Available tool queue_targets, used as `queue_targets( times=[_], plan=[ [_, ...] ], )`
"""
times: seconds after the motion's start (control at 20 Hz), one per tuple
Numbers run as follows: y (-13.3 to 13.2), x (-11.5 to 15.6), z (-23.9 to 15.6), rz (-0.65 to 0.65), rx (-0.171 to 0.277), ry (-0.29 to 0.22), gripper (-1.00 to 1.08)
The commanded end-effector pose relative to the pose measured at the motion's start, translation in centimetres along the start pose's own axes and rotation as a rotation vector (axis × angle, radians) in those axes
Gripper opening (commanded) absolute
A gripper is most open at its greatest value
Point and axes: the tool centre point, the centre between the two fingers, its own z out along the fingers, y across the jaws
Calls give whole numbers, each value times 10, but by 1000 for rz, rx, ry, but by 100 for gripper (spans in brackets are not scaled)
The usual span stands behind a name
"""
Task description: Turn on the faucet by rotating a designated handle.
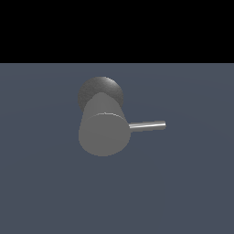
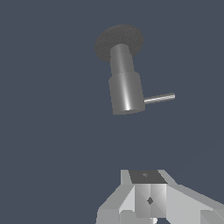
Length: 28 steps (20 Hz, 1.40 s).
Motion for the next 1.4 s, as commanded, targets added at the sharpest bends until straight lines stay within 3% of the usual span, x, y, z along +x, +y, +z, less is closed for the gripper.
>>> queue_targets(
  times=[0.0,0.7,1.35],
  plan=[
    [-1,3,-8,-7,86,46,-100],
    [19,27,-75,-2,665,353,-100],
    [95,53,-116,140,1192,601,-100]
  ],
)
